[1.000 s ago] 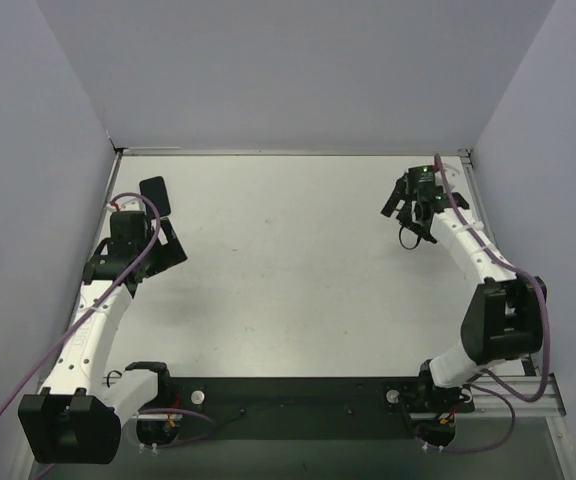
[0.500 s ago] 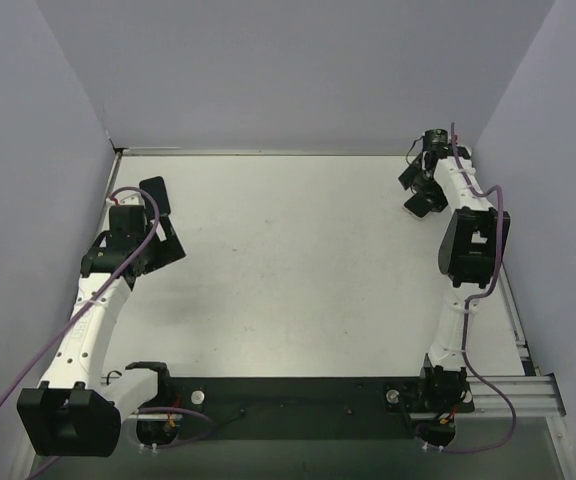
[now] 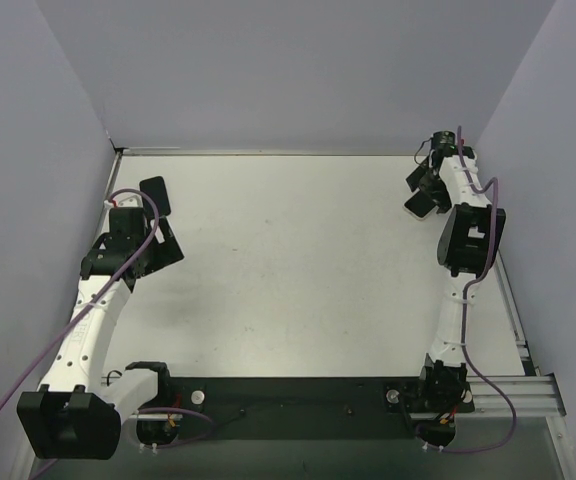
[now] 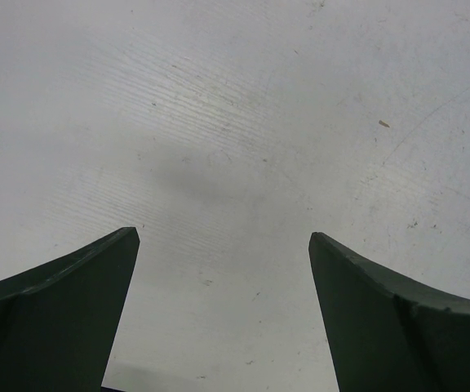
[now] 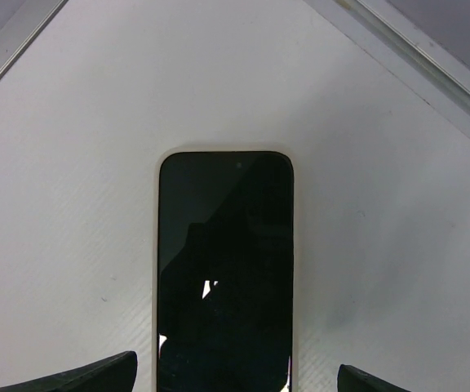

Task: Take the phone out of the phone case
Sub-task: Pick up the phone at the center of the board.

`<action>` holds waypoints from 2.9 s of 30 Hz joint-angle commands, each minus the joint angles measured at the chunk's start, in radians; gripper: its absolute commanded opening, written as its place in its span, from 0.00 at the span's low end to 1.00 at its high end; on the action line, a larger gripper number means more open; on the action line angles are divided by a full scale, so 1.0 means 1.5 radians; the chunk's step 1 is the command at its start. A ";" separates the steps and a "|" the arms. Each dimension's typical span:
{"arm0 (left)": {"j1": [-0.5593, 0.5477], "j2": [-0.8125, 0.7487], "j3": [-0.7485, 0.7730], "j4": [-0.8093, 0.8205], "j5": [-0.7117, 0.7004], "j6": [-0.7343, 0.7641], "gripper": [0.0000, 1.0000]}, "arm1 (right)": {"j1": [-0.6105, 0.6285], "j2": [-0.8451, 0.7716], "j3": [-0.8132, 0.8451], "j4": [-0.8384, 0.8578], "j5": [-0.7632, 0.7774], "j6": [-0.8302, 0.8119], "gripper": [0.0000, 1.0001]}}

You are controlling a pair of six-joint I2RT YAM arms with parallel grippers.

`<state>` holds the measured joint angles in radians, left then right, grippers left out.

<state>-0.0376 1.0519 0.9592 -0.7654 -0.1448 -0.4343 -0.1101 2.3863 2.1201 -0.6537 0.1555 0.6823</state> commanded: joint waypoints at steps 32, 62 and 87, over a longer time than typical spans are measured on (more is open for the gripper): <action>-0.001 -0.029 -0.010 -0.004 0.009 -0.005 0.98 | 0.016 -0.018 -0.070 -0.057 -0.082 -0.082 0.34; -0.148 0.327 0.004 0.404 0.489 -0.324 0.92 | 0.358 -0.546 -0.707 0.219 -0.406 -0.098 0.00; -0.304 0.533 -0.004 0.714 0.556 -0.548 0.65 | 0.494 -0.518 -0.674 0.235 -0.408 -0.125 0.00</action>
<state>-0.4889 1.8488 0.9558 0.1898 0.6670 -1.2106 0.6113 1.6020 1.0584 -0.3176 -0.4347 0.5102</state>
